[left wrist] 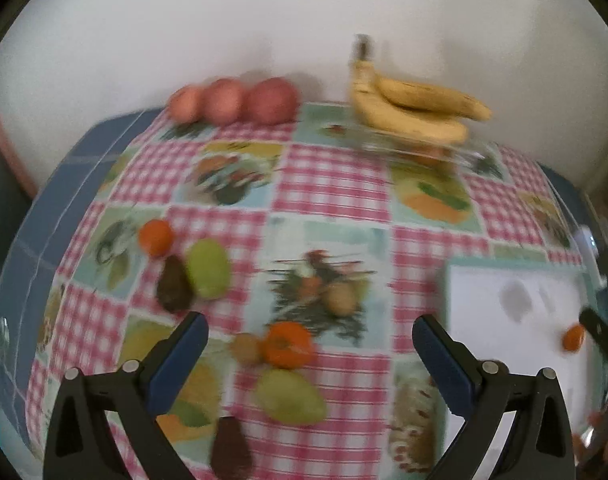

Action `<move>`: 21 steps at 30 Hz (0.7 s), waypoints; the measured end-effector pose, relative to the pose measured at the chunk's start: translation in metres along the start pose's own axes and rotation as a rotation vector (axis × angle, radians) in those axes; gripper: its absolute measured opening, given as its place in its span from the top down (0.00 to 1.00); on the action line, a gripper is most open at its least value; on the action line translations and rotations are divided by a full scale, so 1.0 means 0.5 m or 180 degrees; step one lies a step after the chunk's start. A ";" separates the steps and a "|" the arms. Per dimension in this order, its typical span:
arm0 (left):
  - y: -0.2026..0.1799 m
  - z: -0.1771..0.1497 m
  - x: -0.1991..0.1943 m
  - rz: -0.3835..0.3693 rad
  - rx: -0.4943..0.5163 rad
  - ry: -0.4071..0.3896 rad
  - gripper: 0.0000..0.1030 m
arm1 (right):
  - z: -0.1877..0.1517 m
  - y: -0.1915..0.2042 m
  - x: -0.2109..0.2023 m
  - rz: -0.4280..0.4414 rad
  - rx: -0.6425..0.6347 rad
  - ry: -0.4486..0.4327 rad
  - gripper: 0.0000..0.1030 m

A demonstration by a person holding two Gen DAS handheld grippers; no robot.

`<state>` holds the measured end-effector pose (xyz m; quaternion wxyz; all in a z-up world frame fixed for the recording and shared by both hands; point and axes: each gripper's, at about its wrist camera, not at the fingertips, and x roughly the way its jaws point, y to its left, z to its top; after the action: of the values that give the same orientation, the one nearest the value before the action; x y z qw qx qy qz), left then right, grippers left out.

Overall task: Organize fruits
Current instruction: 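Withdraw both tools from the tray back toward the fruit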

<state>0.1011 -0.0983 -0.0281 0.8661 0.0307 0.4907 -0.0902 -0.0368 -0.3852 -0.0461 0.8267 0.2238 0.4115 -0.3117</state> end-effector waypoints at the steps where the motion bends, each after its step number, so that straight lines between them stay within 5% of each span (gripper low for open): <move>1: 0.020 0.004 -0.001 0.0023 -0.0086 0.0003 0.00 | -0.002 0.005 -0.003 0.0023 -0.0021 0.0003 0.08; 8: 0.149 0.031 -0.038 0.0263 -0.0462 -0.0161 0.00 | -0.019 0.066 -0.043 0.0135 -0.0295 -0.0078 0.08; 21: 0.313 0.043 -0.093 0.0525 -0.0825 -0.0379 0.00 | -0.077 0.202 -0.068 0.0530 -0.0684 0.0219 0.08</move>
<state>0.1249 0.0583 0.0174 0.8949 -0.0465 0.4418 0.0435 -0.0030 -0.2786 -0.0282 0.8543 0.1779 0.4505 -0.1884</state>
